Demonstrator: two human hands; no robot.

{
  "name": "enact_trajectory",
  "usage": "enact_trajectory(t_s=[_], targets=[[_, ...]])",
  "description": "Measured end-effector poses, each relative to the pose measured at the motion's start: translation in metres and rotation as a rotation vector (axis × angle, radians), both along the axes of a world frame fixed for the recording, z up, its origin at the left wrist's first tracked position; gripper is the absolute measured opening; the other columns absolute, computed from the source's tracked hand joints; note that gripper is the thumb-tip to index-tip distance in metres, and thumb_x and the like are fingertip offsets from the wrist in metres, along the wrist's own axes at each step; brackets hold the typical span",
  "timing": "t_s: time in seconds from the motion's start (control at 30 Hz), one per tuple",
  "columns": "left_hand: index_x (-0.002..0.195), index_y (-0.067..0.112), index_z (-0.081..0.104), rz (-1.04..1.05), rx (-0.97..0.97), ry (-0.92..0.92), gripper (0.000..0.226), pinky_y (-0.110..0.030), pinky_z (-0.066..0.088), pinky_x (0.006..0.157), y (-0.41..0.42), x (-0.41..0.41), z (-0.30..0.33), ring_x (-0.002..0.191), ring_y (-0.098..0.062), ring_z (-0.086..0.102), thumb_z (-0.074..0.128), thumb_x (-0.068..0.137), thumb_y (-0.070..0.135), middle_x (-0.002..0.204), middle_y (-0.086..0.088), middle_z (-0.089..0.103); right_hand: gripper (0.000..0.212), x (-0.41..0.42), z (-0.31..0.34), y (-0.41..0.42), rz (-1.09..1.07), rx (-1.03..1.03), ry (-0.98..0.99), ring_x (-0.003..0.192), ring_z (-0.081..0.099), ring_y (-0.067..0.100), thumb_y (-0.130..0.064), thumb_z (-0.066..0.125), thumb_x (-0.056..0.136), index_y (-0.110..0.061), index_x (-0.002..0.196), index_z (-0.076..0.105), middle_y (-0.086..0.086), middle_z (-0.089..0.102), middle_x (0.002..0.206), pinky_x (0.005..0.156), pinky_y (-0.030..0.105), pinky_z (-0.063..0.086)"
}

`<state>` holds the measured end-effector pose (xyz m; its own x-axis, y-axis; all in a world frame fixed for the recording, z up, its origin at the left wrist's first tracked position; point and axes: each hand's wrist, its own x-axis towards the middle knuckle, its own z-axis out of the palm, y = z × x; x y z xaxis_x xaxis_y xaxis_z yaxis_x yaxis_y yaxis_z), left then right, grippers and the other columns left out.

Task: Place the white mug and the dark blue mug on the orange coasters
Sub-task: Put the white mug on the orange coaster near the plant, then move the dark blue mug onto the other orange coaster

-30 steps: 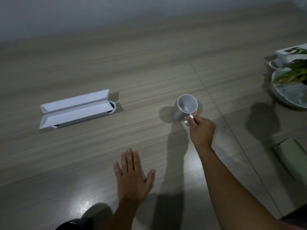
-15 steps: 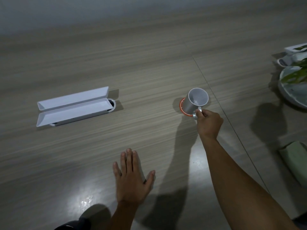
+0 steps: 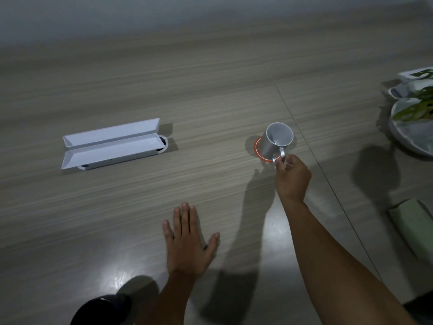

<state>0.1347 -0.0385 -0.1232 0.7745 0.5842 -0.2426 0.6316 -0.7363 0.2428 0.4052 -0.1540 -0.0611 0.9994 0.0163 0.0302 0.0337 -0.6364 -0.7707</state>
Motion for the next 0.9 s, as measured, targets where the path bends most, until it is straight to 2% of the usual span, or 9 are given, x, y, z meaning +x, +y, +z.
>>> enact_trajectory(t_s=[0.1,0.2,0.27,0.33,0.43,0.5,0.63,0.77,0.9], targets=[[0.157,0.013,-0.004,0.0,-0.004,0.001,0.096,-0.059,0.003,0.124,0.001,-0.001,0.003,0.155,-0.029,-0.01,0.022,0.09,0.076,0.167,-0.008,-0.008,0.021,-0.031,0.005,-0.006,0.025,0.022,-0.009,0.081,0.067,0.033,-0.026,0.057,0.091,-0.007,0.083,0.062,0.016,0.069,0.084,0.075,0.039,0.054],[0.157,0.017,-0.01,-0.016,-0.03,0.002,0.096,-0.055,-0.003,0.125,0.005,-0.006,0.003,0.154,-0.026,-0.016,0.02,0.09,0.078,0.167,-0.005,-0.015,0.028,-0.066,0.006,-0.016,0.087,0.003,0.076,0.107,0.067,0.033,-0.016,0.058,0.093,0.0,0.115,0.066,0.021,0.071,0.113,0.095,0.036,0.051],[0.157,0.017,-0.012,-0.038,-0.041,0.005,0.094,-0.053,-0.003,0.126,0.006,-0.015,0.003,0.154,-0.023,-0.017,0.019,0.091,0.077,0.167,-0.003,-0.016,0.034,-0.09,0.003,-0.024,0.174,-0.036,0.122,0.116,0.064,0.032,-0.014,0.059,0.094,0.0,0.125,0.063,0.02,0.068,0.124,0.103,0.042,0.05],[0.157,0.017,-0.011,-0.038,-0.046,-0.007,0.091,-0.051,-0.001,0.126,0.003,-0.029,0.004,0.154,-0.023,-0.016,0.019,0.093,0.074,0.167,-0.003,-0.013,0.036,-0.114,-0.001,-0.031,0.251,-0.075,0.158,0.12,0.062,0.033,-0.011,0.059,0.094,0.0,0.127,0.062,0.021,0.067,0.128,0.106,0.043,0.048],[0.157,0.016,-0.009,-0.023,-0.05,-0.024,0.086,-0.047,-0.004,0.126,-0.011,-0.053,0.007,0.154,-0.022,-0.013,0.02,0.095,0.068,0.168,-0.003,-0.009,0.037,-0.151,-0.006,-0.041,0.354,-0.134,0.218,0.123,0.059,0.031,-0.01,0.058,0.095,0.0,0.13,0.06,0.02,0.064,0.132,0.105,0.029,0.04],[0.157,0.016,-0.008,0.0,-0.073,-0.036,0.084,-0.045,-0.006,0.126,-0.02,-0.069,0.009,0.154,-0.022,-0.013,0.022,0.096,0.065,0.168,-0.003,-0.008,0.037,-0.173,-0.008,-0.046,0.456,-0.176,0.237,0.126,0.057,0.031,-0.01,0.056,0.096,-0.001,0.131,0.059,0.018,0.063,0.134,0.103,0.025,0.036],[0.157,0.016,-0.009,-0.005,-0.094,-0.044,0.079,-0.045,-0.003,0.127,-0.038,-0.103,0.009,0.154,-0.021,-0.016,0.019,0.098,0.061,0.168,-0.001,-0.012,0.039,-0.207,-0.017,-0.053,0.618,-0.235,0.236,0.132,0.051,0.03,-0.01,0.055,0.096,-0.002,0.134,0.056,0.017,0.058,0.14,0.112,0.031,0.036],[0.158,0.016,-0.001,0.015,-0.101,-0.073,0.076,-0.042,-0.002,0.128,-0.052,-0.139,0.005,0.155,-0.017,-0.01,0.022,0.099,0.057,0.169,0.0,-0.005,0.045,-0.232,-0.027,-0.054,0.736,-0.309,0.21,0.147,0.031,0.027,-0.012,0.053,0.098,-0.004,0.142,0.048,0.014,0.046,0.152,0.118,0.027,0.019],[0.159,0.016,0.004,0.031,-0.122,-0.117,0.073,-0.035,-0.006,0.125,-0.062,-0.177,0.008,0.155,-0.013,-0.008,0.026,0.099,0.053,0.169,0.002,0.001,0.047,-0.256,-0.032,-0.046,0.856,-0.343,0.162,0.151,0.021,0.029,-0.011,0.052,0.098,-0.004,0.144,0.044,0.012,0.039,0.157,0.12,0.03,0.015]])
